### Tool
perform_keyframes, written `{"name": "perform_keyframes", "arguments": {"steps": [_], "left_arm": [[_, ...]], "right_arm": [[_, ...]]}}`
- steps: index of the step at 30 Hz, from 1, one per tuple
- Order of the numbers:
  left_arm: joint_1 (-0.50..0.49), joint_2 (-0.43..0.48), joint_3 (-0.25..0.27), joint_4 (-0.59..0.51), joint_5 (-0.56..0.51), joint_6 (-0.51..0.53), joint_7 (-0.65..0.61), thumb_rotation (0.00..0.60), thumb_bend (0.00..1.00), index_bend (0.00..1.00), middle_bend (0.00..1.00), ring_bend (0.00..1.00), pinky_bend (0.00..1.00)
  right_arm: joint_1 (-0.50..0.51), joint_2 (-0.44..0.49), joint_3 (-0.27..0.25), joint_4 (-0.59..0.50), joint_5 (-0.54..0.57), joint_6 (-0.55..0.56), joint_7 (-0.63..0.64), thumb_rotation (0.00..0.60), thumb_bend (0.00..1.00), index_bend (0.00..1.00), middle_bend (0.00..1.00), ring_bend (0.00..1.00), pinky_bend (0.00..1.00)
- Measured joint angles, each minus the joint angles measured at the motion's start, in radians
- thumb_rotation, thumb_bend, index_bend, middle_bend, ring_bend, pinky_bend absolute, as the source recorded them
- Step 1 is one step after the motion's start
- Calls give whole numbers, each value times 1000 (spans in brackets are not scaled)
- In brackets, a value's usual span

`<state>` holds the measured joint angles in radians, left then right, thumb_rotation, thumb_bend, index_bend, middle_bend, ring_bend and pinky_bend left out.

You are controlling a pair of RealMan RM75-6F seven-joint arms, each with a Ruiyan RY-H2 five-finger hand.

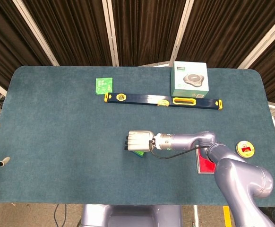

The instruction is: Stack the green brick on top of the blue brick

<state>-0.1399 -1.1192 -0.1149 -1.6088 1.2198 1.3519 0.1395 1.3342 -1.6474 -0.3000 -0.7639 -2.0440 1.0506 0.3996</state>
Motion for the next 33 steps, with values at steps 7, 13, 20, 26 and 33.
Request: {"name": "perform_keyframes", "arguments": {"steps": [7,13,20,26,33], "left_arm": [[-3,-1,1,-1,-3,-5,6,600,0,0,0,0,0],[-3,1,1,-2,-2,-5,3,600,0,0,0,0,0],[1,6,3,-6,8,3,-6,600,0,0,0,0,0],[7,14,6,-14,23,13,-18,600,0,0,0,0,0],[13,25,11,-25,42,26,-33,600,0,0,0,0,0]], "right_arm": [[-10,-8,0,9,5,11,-7,600,438,347,446,373,639],[-7,4,3,-7,12,7,-7,600,169,189,297,313,611],[3,29,16,-48,17,11,-34,600,167,188,288,309,611],[11,72,29,-117,23,6,-79,600,168,184,286,309,612],[9,165,52,-220,42,8,-149,600,170,176,286,309,612]]}}
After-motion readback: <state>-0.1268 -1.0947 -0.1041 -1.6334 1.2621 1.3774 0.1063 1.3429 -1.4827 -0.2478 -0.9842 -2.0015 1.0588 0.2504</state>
